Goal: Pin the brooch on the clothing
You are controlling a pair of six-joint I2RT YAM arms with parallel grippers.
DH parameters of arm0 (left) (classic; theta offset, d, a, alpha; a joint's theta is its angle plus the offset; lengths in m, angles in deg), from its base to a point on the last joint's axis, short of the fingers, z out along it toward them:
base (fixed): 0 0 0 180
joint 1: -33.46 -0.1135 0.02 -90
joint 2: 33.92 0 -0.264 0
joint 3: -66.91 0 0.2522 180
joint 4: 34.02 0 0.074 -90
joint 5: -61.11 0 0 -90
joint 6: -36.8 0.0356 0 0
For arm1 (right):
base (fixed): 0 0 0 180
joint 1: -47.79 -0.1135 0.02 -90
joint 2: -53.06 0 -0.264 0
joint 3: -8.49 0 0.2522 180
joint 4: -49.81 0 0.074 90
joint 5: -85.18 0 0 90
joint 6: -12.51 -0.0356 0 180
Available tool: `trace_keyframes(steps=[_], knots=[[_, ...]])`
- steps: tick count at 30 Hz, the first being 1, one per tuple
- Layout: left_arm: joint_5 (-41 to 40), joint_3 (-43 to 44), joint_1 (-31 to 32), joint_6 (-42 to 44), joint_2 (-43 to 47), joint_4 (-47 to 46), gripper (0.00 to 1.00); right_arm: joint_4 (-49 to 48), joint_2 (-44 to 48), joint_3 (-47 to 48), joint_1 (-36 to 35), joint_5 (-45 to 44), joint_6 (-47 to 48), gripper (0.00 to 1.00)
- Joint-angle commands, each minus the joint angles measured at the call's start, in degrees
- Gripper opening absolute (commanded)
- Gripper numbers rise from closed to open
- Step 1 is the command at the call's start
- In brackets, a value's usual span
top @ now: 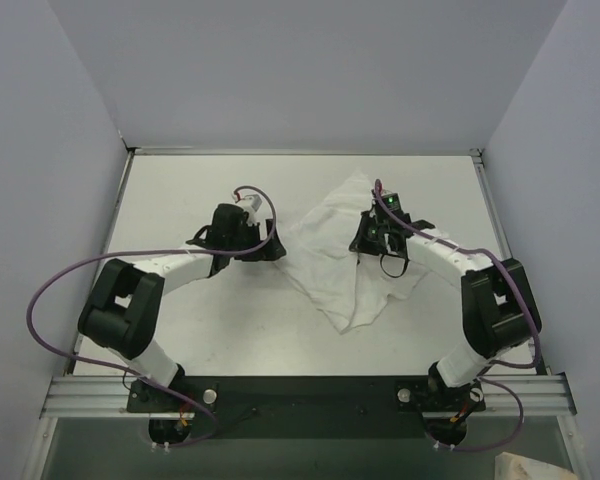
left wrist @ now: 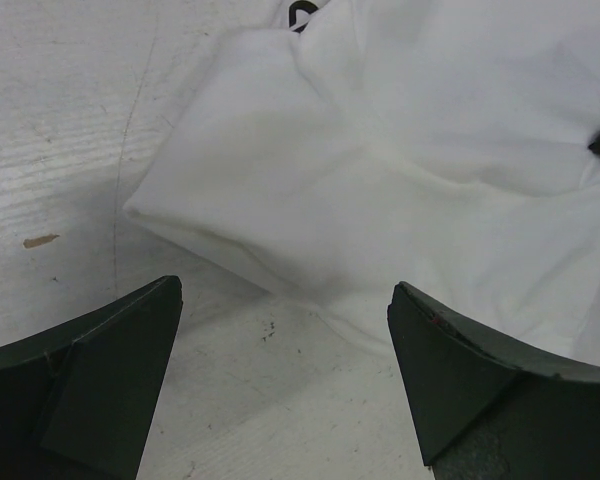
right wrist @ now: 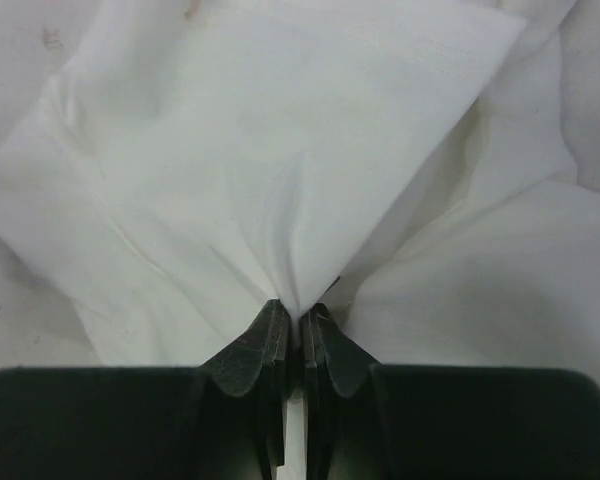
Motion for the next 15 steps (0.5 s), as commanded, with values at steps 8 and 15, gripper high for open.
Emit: trace_keyframes(steps=[8,15], knots=[[1.5,5.5,0.2,-0.8,-5.6,-2.0,0.93,7.2,5.5,1.4,5.3,-1.6,4.0,0.3],[2.3,5.7,0.1,-0.8,-5.2,-1.9,0.9,7.3,5.5,0.7,6.1,0.2,4.6,0.58]])
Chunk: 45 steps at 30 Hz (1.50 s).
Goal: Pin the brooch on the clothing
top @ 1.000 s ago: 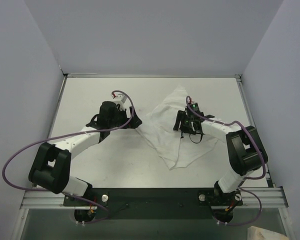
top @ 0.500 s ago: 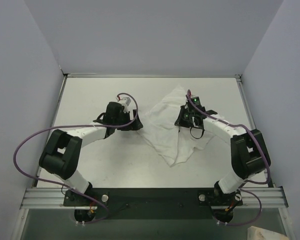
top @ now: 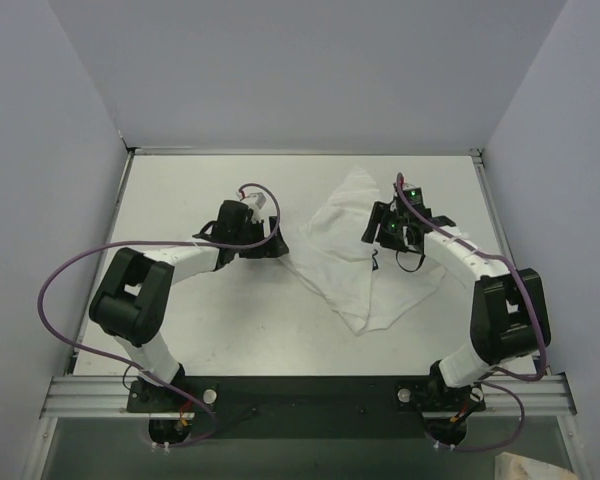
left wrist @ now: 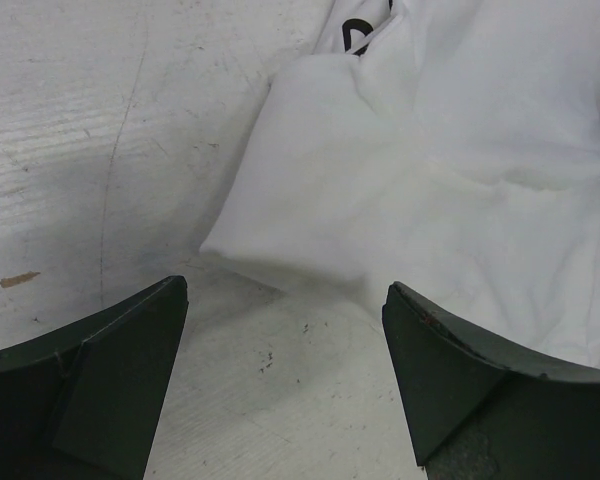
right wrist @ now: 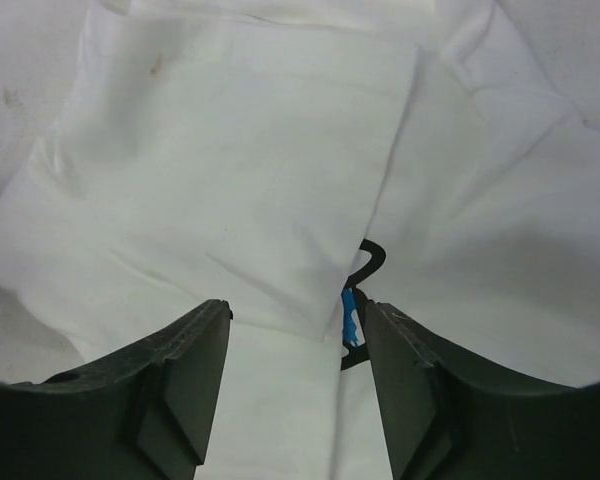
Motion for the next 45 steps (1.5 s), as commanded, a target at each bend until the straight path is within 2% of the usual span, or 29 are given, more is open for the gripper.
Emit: trace_keyframes(steps=[1,13,17,22,27,28,34,38,40,42,45], knots=[[1.2,2.1,0.1,0.0,0.7,-1.6,0.9,2.1,0.7,-0.8,-0.6,1.7,0.2,0.58],[0.6,0.7,-0.1,0.2,2.0,-2.1,0.9,1.8,-9.6,0.9,-0.7,2.2,-1.1,0.48],[-0.2,0.4,-0.1,0.4,2.7,-1.4,0.9,-0.4,-10.9,2.1,-1.6,4.2,-1.9,0.3],[-0.8,0.0,-0.1,1.1,3.6,-0.7,0.89,1.4,-10.7,5.2,-2.9,2.3,-1.5,0.19],[-2.0,0.0,-0.1,2.0,4.3,0.1,0.9,4.8,-8.1,6.1,-4.3,-1.4,1.1,0.22],[-2.2,0.1,-0.2,2.1,4.2,0.0,0.9,5.4,-7.9,6.1,-4.3,-1.6,1.1,0.27],[-1.7,0.9,-0.3,2.1,3.7,0.7,0.9,7.4,-7.4,5.9,-4.4,-1.4,1.0,0.4],[-1.7,0.7,-0.3,2.1,4.1,0.8,0.9,9.1,-7.2,6.5,-5.1,-0.8,1.4,0.4],[-2.1,0.2,-0.3,2.2,4.7,0.1,0.9,9.0,-7.4,6.9,-6.2,-1.9,2.1,0.34],[-2.2,-0.1,-0.4,2.2,4.7,0.1,0.89,10.1,-8.6,8.5,-6.9,-3.2,2.2,0.23],[-1.9,-0.2,-0.4,2.2,4.8,0.5,0.9,12.4,-8.5,10.3,-8.5,-5.7,2.9,0.13]])
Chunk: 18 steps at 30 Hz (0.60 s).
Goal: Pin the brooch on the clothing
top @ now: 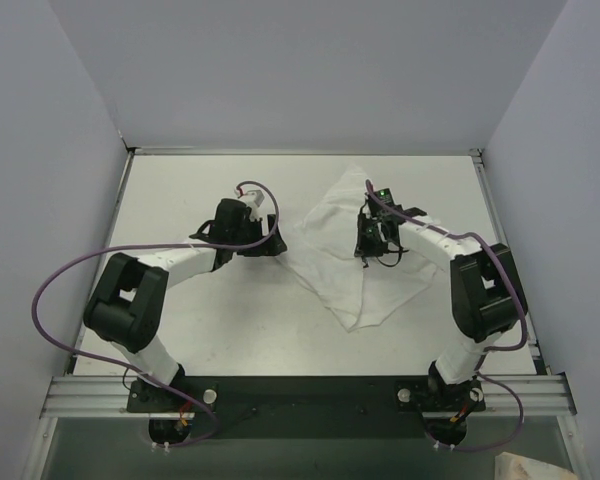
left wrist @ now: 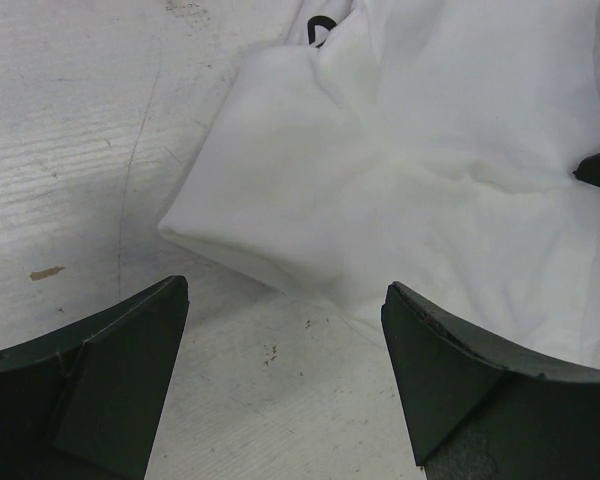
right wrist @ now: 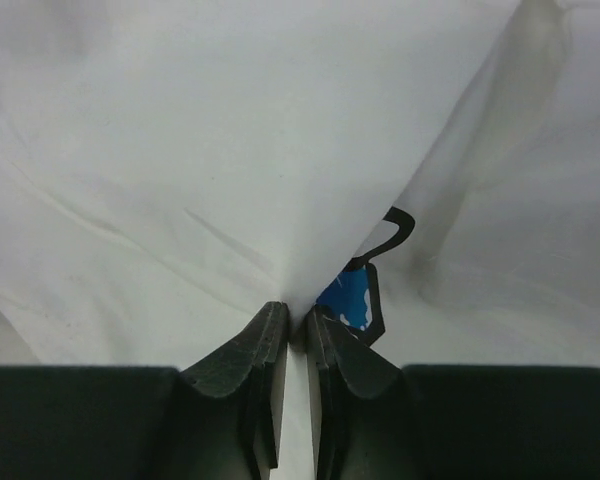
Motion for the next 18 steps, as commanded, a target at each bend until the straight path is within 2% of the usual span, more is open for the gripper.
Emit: trace_keyframes(steps=[1,3,10,15,18], knots=[[-0.5,-0.2,-0.4,1.0,2.3,-0.5,0.9,6.1,1.7,4.5,-2.6,-5.3,1.7,0.1],[-0.8,-0.4,-0.5,1.0,2.4,-0.5,0.9,8.2,2.3,5.7,-4.1,-7.5,2.4,0.0],[-0.7,0.0,-0.8,1.3,3.7,-0.1,0.9,9.2,7.5,9.1,-3.6,-7.1,3.9,0.0],[0.0,0.2,-0.8,1.4,8.8,0.4,0.9,6.7,18.7,12.1,3.2,-4.9,2.3,0.0],[-0.4,-0.1,-0.8,1.4,13.2,1.0,0.89,3.2,26.6,12.5,4.4,-6.5,4.1,0.0]])
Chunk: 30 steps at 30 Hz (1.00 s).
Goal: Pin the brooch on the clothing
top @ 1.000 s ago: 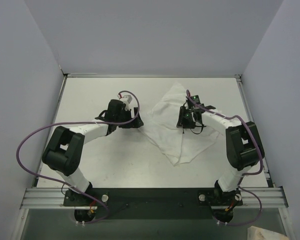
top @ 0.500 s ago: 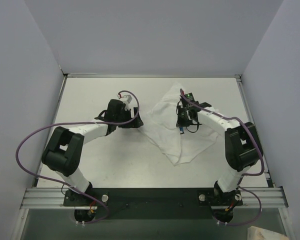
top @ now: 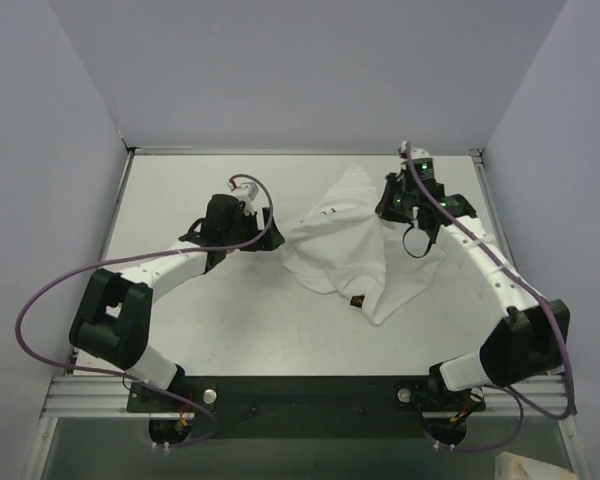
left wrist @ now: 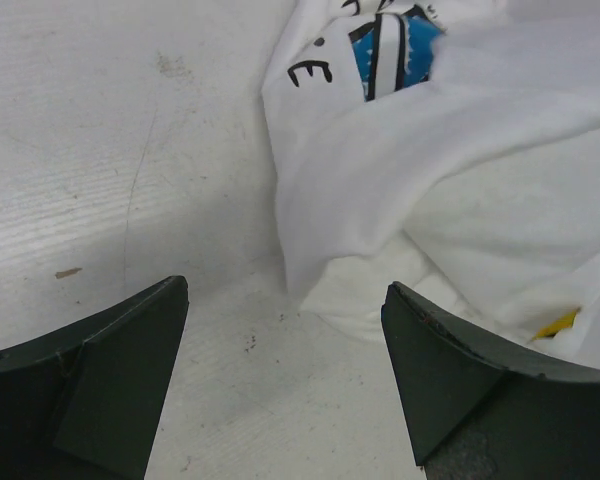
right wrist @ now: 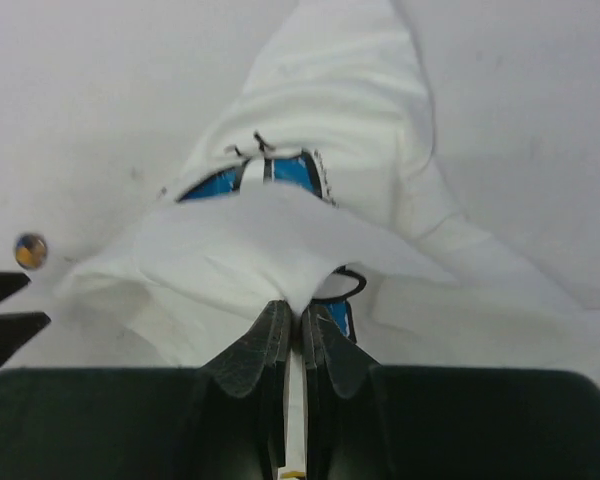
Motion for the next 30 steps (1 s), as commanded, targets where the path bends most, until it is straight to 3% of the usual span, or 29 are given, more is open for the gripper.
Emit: trace_keyframes(steps=[1,5,9,15,21,27,30], knots=[[-0.9,0.3,-0.4,1.2,8.8,-0.2,0.9,-3.8,13.2,3.7,2.3,-2.3,1.6,0.0],[-2.1,2.2,-0.2,2.6,14.6,3.9,0.9,-6.0,18.4,7.9,1.0,5.2,3.3,0.0],[-0.4,4.1,0.7,4.3,20.7,4.6,0.9,-4.6,17.9,12.9,-4.3,9.8,6.6,0.0],[8.6,7.0,8.7,9.9,23.3,-2.1,0.91,-3.2,17.8,18.3,-7.7,20.4,9.1,0.0],[9.9,11.8,11.3,13.6,25.1,-0.1,0.9,0.3,16.3,19.7,-7.7,25.0,13.1,0.0],[1.2,9.1,11.3,14.0,33.0,3.8,0.89,6.9,3.0,23.9,-9.3,35.7,16.6,0.0],[-4.4,6.4,11.2,13.0,36.8,5.0,0.88,16.4,-7.5,29.8,-15.6,33.1,23.4,0.0]])
